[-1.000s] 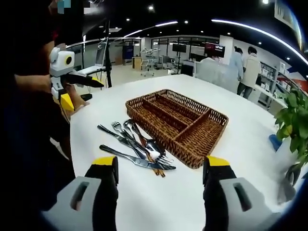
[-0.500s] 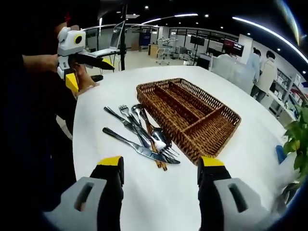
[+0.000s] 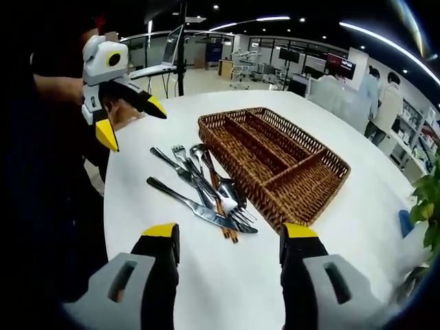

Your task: Arrange the knives, forks, and spoons in their matching storage slots by inserting each utensil handle-first until every utensil is classified and aligned in the correct compartment

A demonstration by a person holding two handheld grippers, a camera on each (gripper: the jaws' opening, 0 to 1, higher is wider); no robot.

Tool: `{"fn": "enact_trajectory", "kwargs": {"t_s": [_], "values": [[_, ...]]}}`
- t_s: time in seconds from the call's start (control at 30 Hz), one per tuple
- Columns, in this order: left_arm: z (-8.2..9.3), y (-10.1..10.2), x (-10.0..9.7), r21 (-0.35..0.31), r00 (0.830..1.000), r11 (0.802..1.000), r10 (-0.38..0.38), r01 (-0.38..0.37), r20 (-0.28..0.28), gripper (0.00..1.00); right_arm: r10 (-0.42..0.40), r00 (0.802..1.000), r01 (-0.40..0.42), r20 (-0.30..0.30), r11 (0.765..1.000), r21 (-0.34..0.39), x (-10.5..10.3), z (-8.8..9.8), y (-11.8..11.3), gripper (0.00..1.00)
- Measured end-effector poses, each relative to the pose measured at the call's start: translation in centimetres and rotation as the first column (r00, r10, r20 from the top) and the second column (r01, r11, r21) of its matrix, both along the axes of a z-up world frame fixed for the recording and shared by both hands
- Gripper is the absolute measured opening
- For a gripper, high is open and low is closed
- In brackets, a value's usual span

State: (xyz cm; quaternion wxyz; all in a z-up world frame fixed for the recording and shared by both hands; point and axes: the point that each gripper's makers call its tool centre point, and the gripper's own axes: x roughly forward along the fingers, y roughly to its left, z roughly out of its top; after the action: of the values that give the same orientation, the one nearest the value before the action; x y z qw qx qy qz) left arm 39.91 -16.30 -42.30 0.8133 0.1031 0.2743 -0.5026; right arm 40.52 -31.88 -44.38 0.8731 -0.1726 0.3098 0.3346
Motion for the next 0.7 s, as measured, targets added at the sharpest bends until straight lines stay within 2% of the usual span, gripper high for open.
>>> {"fn": "enact_trajectory", "kwargs": {"t_s": [0.1,0.17,0.37,0.53,0.7], "values": [[-1.2,-1.4,-0.3,0.055,0.998,0.997,-0.060,0.059,0.014,0.57,0.002,1.000,-0.002,-0.005,1.000,0.007,0.1,-0.2,-0.2,0.59],[-2.0,-2.2,-0.4,0.072,0.997,0.994,-0.078,0.079,-0.011,0.56,0.004,1.000,-0.004,-0.015,1.000,0.009,0.1,-0.6,-0.4,0.58],[-3.6,-3.6,-0.2,0.104,0.995,0.989,-0.100,0.102,-0.029,0.51,0.037,0.999,-0.037,-0.032,0.999,-0.001,0.4,-1.4,-0.9,0.52],[-5.0,-4.7,-0.1,0.131,0.992,0.984,-0.115,0.121,-0.056,0.48,0.160,0.986,-0.162,-0.041,0.984,-0.079,0.7,-2.4,-0.7,0.47],[-6.2,-5.2,-0.1,0.159,0.988,0.977,-0.129,0.141,-0.083,0.42,0.289,0.955,-0.295,-0.060,0.944,-0.146,1.5,-3.5,-0.6,0.41]]}}
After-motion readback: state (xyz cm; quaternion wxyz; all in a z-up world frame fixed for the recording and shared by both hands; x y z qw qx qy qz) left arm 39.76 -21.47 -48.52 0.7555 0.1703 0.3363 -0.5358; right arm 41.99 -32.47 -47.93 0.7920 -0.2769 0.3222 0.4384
